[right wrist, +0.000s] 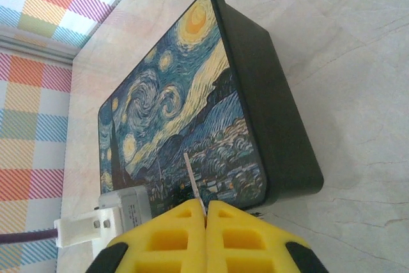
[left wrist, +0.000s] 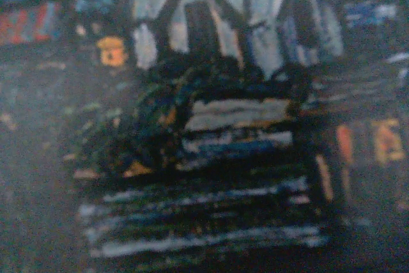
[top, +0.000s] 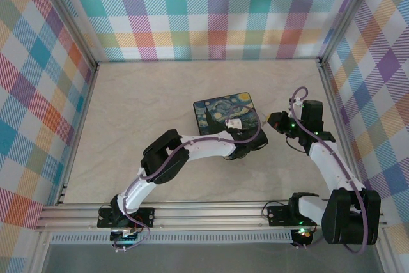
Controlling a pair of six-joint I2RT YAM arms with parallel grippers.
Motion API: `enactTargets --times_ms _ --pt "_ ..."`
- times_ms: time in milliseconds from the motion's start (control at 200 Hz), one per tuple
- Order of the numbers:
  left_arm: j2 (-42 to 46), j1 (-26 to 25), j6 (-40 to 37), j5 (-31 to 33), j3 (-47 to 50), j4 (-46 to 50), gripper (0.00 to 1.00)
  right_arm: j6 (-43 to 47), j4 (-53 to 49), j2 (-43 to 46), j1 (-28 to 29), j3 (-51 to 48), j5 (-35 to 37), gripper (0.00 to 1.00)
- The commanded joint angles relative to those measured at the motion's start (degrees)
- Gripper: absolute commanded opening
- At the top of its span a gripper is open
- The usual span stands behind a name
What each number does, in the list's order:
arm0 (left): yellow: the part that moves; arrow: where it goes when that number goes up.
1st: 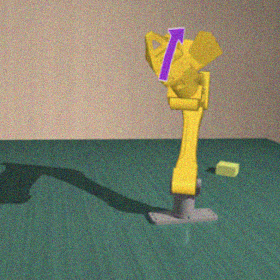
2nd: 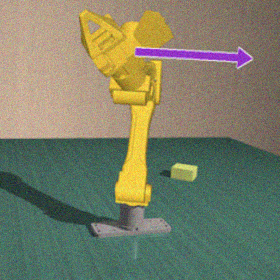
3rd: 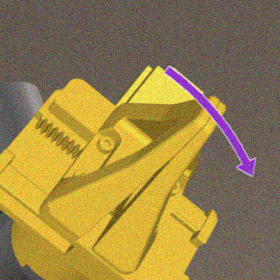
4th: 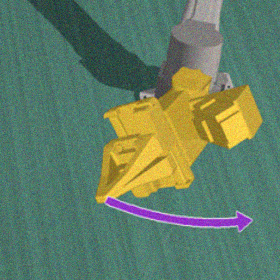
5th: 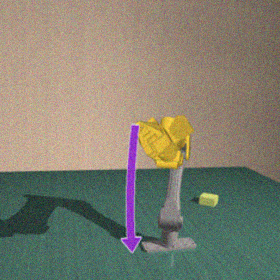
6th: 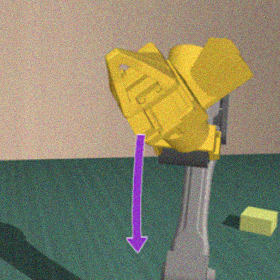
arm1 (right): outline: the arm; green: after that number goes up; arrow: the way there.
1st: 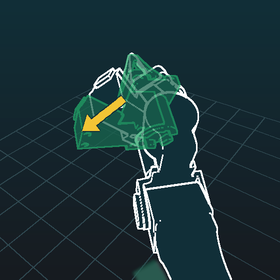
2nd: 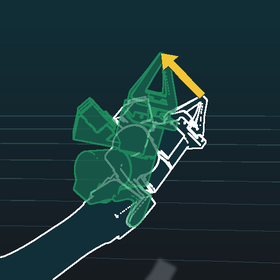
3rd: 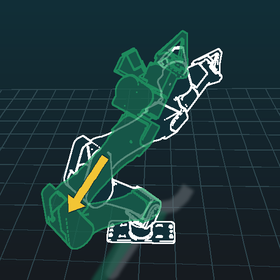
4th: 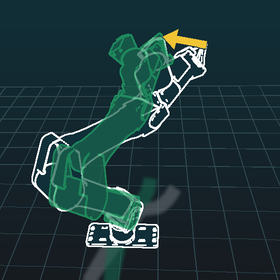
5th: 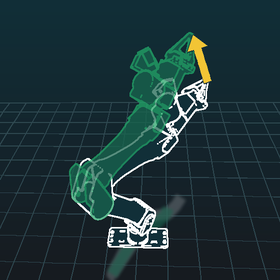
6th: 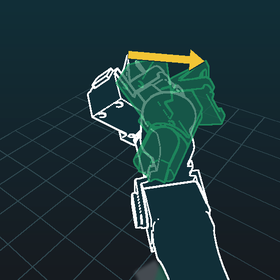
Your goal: Unlock the padlock with the key
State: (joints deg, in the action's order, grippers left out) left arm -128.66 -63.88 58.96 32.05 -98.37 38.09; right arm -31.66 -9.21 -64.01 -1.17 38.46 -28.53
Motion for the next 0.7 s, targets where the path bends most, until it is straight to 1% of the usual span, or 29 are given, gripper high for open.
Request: enactTargets --times_ms 0,110,210,380,480,550,695 --pt "-1.80 -0.03 0.43 4.00 -2.23 2.58 0.49 1.06 -0.74 -0.56 -0.38 2.16 -2.49 0.00" --pt "-2.21 0.41 0.04 4.33 -2.28 2.97 0.42 1.30 -1.02 -1.25 -0.36 2.46 -3.74 0.00" --pt "-2.04 0.56 -1.54 4.93 -2.17 2.91 0.33 1.47 -1.41 -1.55 -0.37 2.26 -4.66 0.00" --pt "-0.79 1.02 -4.54 6.33 -1.69 3.53 0.27 2.02 -2.18 -1.54 -0.41 1.89 -4.30 0.00" --pt "0.93 1.62 -6.62 5.65 -0.89 3.66 0.23 2.22 -2.63 -1.47 -0.42 1.72 -4.81 0.00" --pt "2.45 2.45 -8.92 2.58 -0.47 3.45 0.22 2.59 -3.60 -1.48 -0.35 2.00 -5.72 0.00" --pt "5.57 5.68 -13.57 -9.78 -0.86 4.62 0.18 4.35 -8.90 -1.06 -0.40 3.96 -7.58 0.00"
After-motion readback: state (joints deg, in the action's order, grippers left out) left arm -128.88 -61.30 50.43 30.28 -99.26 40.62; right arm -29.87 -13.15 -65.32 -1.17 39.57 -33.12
